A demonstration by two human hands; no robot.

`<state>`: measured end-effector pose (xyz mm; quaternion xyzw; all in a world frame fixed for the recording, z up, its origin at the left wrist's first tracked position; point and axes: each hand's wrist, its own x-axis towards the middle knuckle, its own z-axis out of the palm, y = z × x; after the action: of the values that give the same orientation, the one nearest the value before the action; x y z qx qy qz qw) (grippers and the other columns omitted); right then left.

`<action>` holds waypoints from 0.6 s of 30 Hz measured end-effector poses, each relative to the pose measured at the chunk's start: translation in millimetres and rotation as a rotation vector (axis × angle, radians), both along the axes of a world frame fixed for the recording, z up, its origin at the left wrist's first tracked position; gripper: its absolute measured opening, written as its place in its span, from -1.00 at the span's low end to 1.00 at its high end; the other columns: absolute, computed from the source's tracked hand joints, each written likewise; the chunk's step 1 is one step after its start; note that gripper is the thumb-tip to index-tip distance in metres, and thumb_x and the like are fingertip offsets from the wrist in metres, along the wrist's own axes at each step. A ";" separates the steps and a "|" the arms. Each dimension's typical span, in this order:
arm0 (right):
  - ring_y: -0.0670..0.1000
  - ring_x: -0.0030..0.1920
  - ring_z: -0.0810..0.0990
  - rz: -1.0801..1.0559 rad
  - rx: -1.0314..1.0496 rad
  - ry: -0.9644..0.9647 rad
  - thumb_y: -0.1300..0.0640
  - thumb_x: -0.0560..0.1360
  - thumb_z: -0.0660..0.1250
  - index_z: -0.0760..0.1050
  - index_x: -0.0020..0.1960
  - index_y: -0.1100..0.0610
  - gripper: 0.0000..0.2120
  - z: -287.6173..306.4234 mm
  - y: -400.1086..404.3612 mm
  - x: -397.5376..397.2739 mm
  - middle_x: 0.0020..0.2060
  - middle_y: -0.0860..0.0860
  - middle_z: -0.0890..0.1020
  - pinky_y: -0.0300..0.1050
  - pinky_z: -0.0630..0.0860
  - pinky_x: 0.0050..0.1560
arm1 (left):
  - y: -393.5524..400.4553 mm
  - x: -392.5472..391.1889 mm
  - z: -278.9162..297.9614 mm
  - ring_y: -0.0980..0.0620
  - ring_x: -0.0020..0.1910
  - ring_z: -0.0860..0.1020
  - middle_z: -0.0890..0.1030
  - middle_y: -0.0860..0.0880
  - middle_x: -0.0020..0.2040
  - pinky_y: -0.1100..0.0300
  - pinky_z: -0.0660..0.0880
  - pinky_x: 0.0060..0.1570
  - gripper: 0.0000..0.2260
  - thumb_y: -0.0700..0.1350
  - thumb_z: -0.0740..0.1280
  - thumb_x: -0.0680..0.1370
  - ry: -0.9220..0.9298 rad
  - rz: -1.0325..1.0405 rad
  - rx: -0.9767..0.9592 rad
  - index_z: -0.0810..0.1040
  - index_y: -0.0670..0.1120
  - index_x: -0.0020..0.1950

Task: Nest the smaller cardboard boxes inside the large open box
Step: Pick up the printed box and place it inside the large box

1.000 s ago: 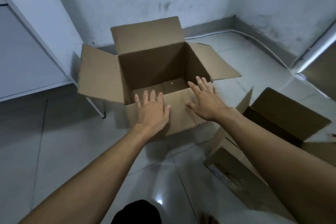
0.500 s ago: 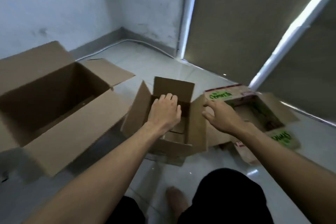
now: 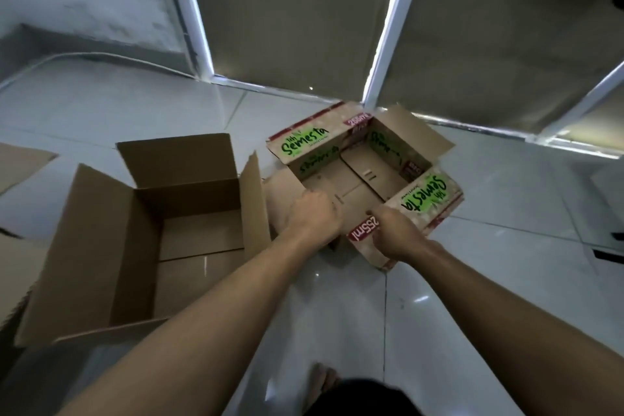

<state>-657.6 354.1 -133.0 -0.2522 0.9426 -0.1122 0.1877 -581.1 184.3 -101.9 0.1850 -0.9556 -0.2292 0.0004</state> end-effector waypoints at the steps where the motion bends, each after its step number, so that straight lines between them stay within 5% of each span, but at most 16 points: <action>1: 0.12 0.31 0.48 0.031 0.006 0.020 0.31 0.44 0.31 0.41 0.40 0.12 -0.47 -10.8 1.1 -9.1 0.27 0.09 0.52 0.04 0.43 0.30 | 3.0 -12.1 -16.1 -0.10 -0.14 0.49 0.60 -0.19 0.06 0.12 0.42 -0.22 -0.66 0.09 0.12 0.54 -0.118 0.070 0.042 0.53 -0.13 -0.10; 2: 0.13 0.39 0.39 0.061 0.028 0.029 0.32 0.43 0.30 0.37 0.44 0.10 -0.42 -21.8 2.9 -19.6 0.34 0.09 0.46 0.09 0.34 0.39 | 5.4 -26.8 -34.8 -0.16 -0.02 0.51 0.54 -0.24 0.21 0.07 0.45 -0.11 -0.55 0.14 0.10 0.54 -0.241 0.165 0.104 0.53 -0.18 0.13; 4: 0.12 0.53 0.18 0.135 0.120 0.002 0.29 0.45 0.30 0.28 0.50 0.02 -0.35 -39.1 4.5 -37.8 0.47 0.05 0.34 0.21 0.08 0.51 | 9.5 -50.7 -67.5 -0.30 0.38 0.31 0.20 -0.29 0.51 -0.10 0.32 0.28 -0.29 0.21 0.07 0.55 -0.443 0.301 0.235 0.08 -0.24 0.54; 5: 0.10 0.53 0.16 0.175 0.164 -0.017 0.26 0.45 0.30 0.29 0.50 -0.02 -0.36 -47.6 6.3 -44.5 0.46 0.03 0.35 0.24 -0.01 0.52 | 12.8 -59.0 -81.5 -0.31 0.47 0.18 0.05 -0.29 0.56 -0.12 0.21 0.37 -0.24 0.22 0.07 0.57 -0.486 0.305 0.281 -0.10 -0.23 0.56; 7: 0.09 0.41 0.29 0.251 0.176 0.015 0.21 0.45 0.35 0.41 0.40 -0.06 -0.46 -61.5 8.8 -50.8 0.32 -0.02 0.47 0.26 -0.04 0.49 | 17.3 -68.6 -101.8 -0.30 0.49 0.18 0.00 -0.30 0.57 -0.07 0.22 0.38 -0.25 0.18 0.11 0.60 -0.482 0.265 0.313 -0.14 -0.23 0.56; 12: 0.03 0.14 0.45 0.323 0.018 0.110 -0.05 0.39 0.50 0.54 0.27 -0.02 -0.53 -84.2 18.2 -64.3 0.10 -0.05 0.58 -0.01 0.29 0.16 | 20.3 -77.2 -127.1 -0.32 0.38 0.37 -0.17 -0.32 0.56 -0.07 0.39 0.26 -0.03 -0.08 0.35 0.53 -0.386 0.212 0.236 -0.46 -0.18 0.48; 15: 0.06 0.02 0.58 0.288 0.058 0.133 -0.03 0.45 0.45 0.62 0.11 -0.02 -0.75 -88.5 25.0 -72.7 -0.05 -0.03 0.66 -0.04 0.33 0.09 | 19.0 -78.6 -127.9 -0.36 0.26 0.45 -0.07 -0.31 0.56 -0.12 0.45 0.23 -0.19 -0.22 0.27 0.55 -0.304 0.057 0.199 -0.28 -0.06 0.57; 18: 0.12 -0.16 0.61 0.286 0.017 0.244 0.02 0.52 0.39 0.62 -0.03 0.06 -0.88 -86.7 30.3 -66.4 -0.20 0.04 0.69 -0.01 0.39 -0.03 | 21.0 -79.5 -116.6 -0.36 0.26 0.43 0.06 -0.31 0.53 -0.11 0.42 0.24 -0.64 -0.20 0.17 0.59 -0.183 -0.077 0.080 0.33 -0.21 0.39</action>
<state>-724.0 384.4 -219.6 -0.3938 0.9139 -0.0448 0.0880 -660.5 205.3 -218.5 0.1680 -0.9482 -0.2489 -0.1033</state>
